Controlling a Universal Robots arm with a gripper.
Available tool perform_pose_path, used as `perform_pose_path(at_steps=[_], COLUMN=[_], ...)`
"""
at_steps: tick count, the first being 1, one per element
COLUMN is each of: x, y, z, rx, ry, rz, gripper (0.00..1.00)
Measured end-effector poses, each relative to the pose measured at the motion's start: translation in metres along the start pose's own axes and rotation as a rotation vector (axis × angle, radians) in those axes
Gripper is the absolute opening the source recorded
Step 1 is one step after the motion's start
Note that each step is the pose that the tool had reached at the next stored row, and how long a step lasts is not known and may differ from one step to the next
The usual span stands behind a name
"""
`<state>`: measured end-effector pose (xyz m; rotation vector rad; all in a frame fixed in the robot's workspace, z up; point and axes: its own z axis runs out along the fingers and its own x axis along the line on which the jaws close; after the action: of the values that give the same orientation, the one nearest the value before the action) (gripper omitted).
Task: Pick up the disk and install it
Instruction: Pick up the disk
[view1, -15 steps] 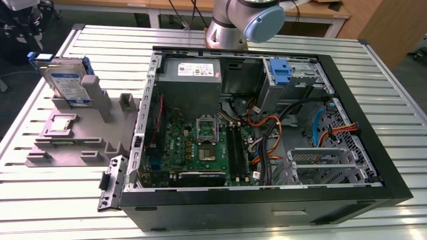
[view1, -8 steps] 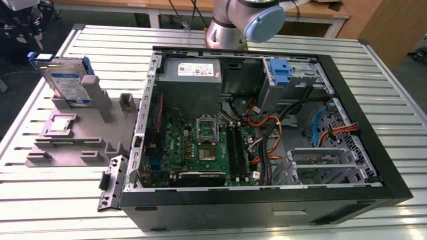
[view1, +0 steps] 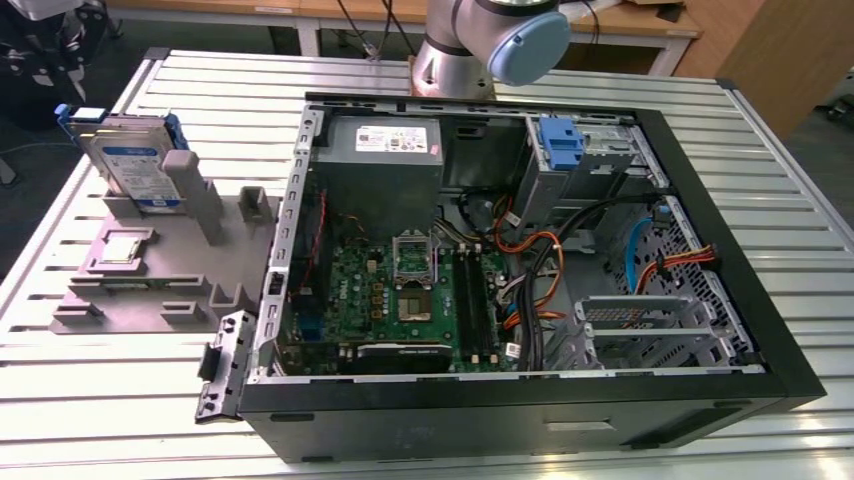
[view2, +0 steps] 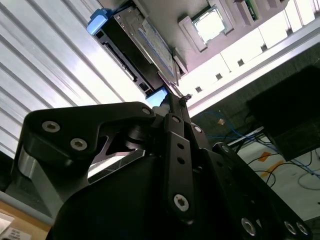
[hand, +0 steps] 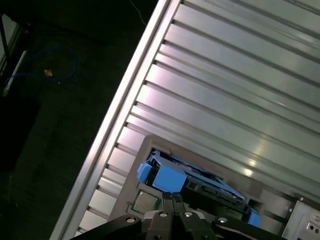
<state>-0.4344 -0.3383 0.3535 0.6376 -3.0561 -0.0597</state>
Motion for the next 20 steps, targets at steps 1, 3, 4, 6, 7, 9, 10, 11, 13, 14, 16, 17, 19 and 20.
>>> perform_pose_path(at_steps=[1, 3, 4, 6, 7, 9, 10, 11, 13, 14, 16, 17, 19, 20], x=[0.0000, 0.0000, 0.0000, 0.0000, 0.0000, 0.0000, -0.0003, -0.0003, -0.0002, -0.0002, -0.0002, -0.0002, -0.0002, -0.0002], y=[0.0000, 0.0000, 0.0000, 0.0000, 0.0000, 0.0000, 0.0000, 0.0000, 0.0000, -0.0001, -0.0001, -0.0001, -0.0001, -0.0001], z=[0.0000, 0.0000, 0.0000, 0.0000, 0.0000, 0.0000, -0.0001, -0.0001, -0.0001, 0.0000, 0.0000, 0.0000, 0.0000, 0.0000], rx=[0.0002, 0.0004, 0.0006, 0.0009, 0.0010, 0.0013, 0.0013, 0.0013, 0.0013, 0.0013, 0.0013, 0.0013, 0.0013, 0.0013], ry=[0.0005, 0.0015, 0.0021, 0.0033, 0.0039, 0.0047, 0.0049, 0.0050, 0.0050, 0.0049, 0.0050, 0.0049, 0.0049, 0.0051], rz=[-0.012, -0.036, -0.050, -0.079, -0.093, -0.114, -0.117, -0.117, -0.118, -0.118, -0.118, -0.118, -0.120, -0.125], gripper=[0.10, 0.10, 0.10, 0.10, 0.10, 0.10, 0.10, 0.10, 0.10, 0.10, 0.10, 0.10, 0.10, 0.10])
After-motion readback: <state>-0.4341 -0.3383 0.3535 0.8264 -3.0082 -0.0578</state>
